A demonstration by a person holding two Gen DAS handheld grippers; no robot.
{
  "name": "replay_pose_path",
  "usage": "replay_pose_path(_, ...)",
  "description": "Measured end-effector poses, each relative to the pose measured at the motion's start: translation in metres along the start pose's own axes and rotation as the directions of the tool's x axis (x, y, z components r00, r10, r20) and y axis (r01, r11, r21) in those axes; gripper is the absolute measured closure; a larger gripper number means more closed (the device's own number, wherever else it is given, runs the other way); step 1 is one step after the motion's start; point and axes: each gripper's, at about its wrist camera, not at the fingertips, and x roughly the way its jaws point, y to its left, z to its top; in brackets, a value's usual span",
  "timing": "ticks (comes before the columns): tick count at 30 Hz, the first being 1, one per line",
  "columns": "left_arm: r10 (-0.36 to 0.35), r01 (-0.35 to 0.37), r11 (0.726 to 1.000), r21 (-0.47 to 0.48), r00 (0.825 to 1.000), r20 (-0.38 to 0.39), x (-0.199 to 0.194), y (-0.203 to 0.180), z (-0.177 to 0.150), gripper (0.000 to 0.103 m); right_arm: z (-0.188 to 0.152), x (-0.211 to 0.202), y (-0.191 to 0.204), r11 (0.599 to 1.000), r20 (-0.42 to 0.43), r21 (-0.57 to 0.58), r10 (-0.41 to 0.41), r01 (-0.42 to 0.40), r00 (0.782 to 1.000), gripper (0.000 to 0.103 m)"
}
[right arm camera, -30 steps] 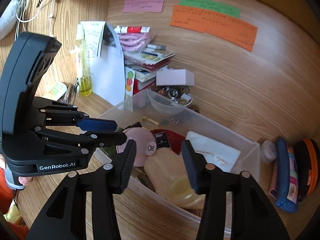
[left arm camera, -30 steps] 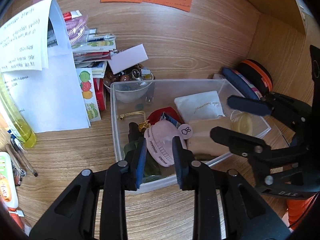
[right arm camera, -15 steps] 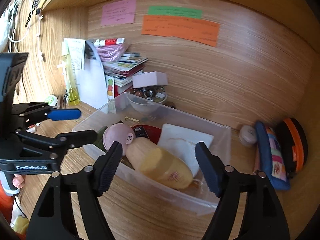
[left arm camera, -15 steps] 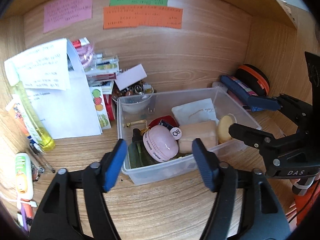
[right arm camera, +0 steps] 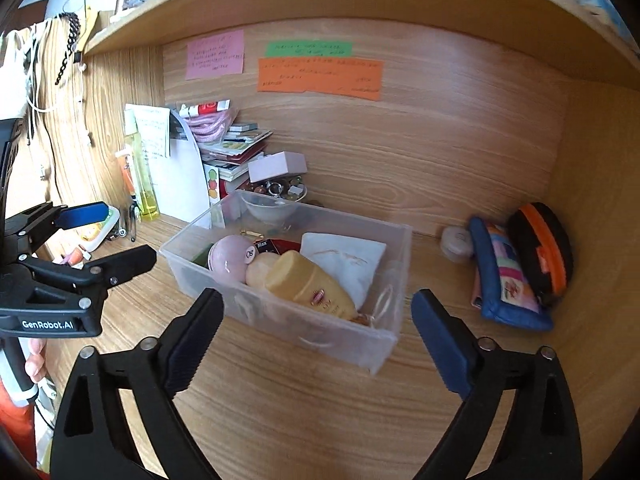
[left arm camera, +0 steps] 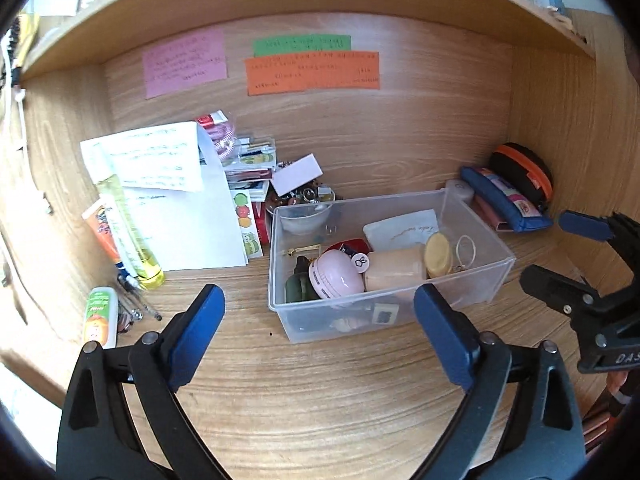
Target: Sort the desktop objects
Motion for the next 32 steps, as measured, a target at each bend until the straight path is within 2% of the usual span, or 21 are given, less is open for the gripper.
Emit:
replay_pose_path(5,0.043,-0.043,0.999,0.013,0.998,0.046,-0.023,-0.014,-0.008,0.002,-0.009,-0.025,-0.004,0.999,0.035,0.019,-0.038,0.037,0.999,0.002)
replay_pose_path(10,0.031,-0.032,0.999,0.013,0.998,0.054,-0.036,-0.025,-0.021,0.002,-0.018,-0.045,-0.003,0.996,0.069,0.046,-0.076,0.073,0.995,0.000)
replay_pose_path(17,0.072,-0.074,0.997,0.020,0.994,0.079,-0.048,-0.037,-0.033,0.002,-0.031,-0.063,0.003,0.992,0.098,0.079,-0.110,0.102,0.989,0.000)
replay_pose_path(24,0.091,-0.096,0.995,0.036,0.990,0.107,-0.055,-0.041,-0.032,0.002,-0.036,-0.062,0.005,0.992,0.088,0.083,-0.102,0.094,0.991,0.000)
replay_pose_path(32,0.064,-0.067,0.998,0.021,0.993,0.101,-0.041,-0.036,-0.027,0.002,-0.035,-0.046,0.006,0.991,0.054,0.095,-0.102,0.097,0.993,0.000)
